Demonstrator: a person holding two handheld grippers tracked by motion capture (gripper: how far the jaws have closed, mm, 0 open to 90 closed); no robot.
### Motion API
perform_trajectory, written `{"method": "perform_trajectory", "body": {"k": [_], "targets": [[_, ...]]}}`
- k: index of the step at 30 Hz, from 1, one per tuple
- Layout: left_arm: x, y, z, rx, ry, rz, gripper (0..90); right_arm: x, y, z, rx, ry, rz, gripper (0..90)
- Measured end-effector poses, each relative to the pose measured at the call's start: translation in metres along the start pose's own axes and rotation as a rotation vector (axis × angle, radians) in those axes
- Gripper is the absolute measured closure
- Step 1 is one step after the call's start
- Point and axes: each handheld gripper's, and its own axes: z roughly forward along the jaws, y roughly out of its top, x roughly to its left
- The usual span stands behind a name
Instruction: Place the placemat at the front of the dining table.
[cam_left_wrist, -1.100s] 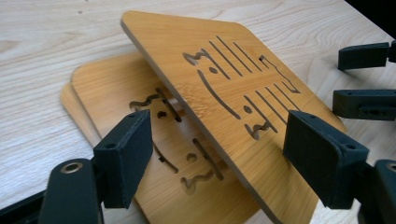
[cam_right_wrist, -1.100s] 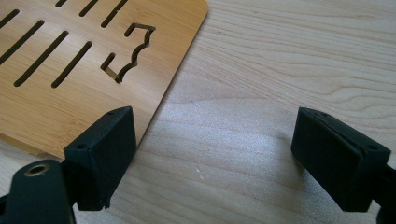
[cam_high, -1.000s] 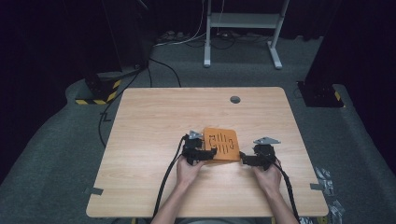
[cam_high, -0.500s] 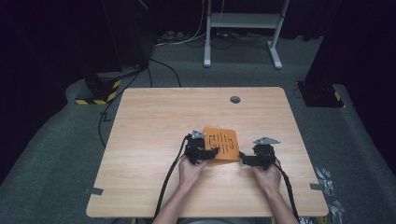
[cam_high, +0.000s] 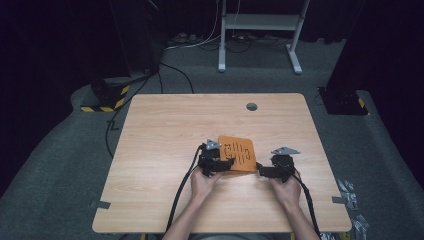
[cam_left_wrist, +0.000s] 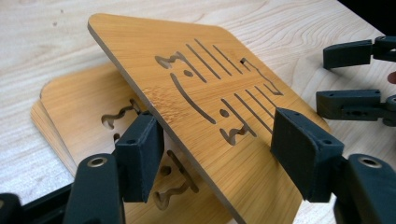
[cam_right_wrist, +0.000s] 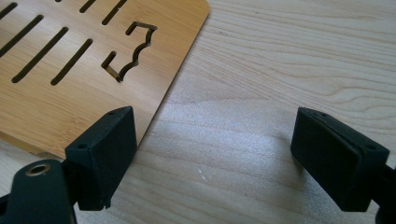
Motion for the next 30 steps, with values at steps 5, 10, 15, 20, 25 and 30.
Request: {"method": "perform_trajectory", "body": {"k": [5, 10, 15, 20, 25, 30], "targets": [[-0.004, 0.003, -0.005, -0.025, 0.001, 0.009, 39.6, 0.000, 0.000, 0.000, -0.001, -0.003, 0.000, 14.5], [-0.006, 0.005, -0.005, -0.016, 0.008, 0.008, 40.1, 0.000, 0.000, 0.000, -0.006, -0.007, 0.001, 14.6], [-0.011, 0.007, -0.007, -0.027, 0.025, 0.022, 40.8, 0.000, 0.000, 0.000, -0.007, -0.007, 0.002, 14.8], [-0.012, 0.010, -0.009, -0.050, 0.019, 0.041, 43.5, 0.000, -0.001, 0.000, -0.008, -0.014, -0.001, 16.2], [-0.013, 0.011, -0.010, -0.050, 0.026, 0.054, 44.2, 0.005, -0.001, 0.000, -0.003, -0.046, -0.036, 20.8], [-0.013, 0.012, -0.010, -0.053, 0.018, 0.041, 45.1, 0.005, -0.001, 0.000, -0.003, -0.044, -0.032, 20.7]]}}
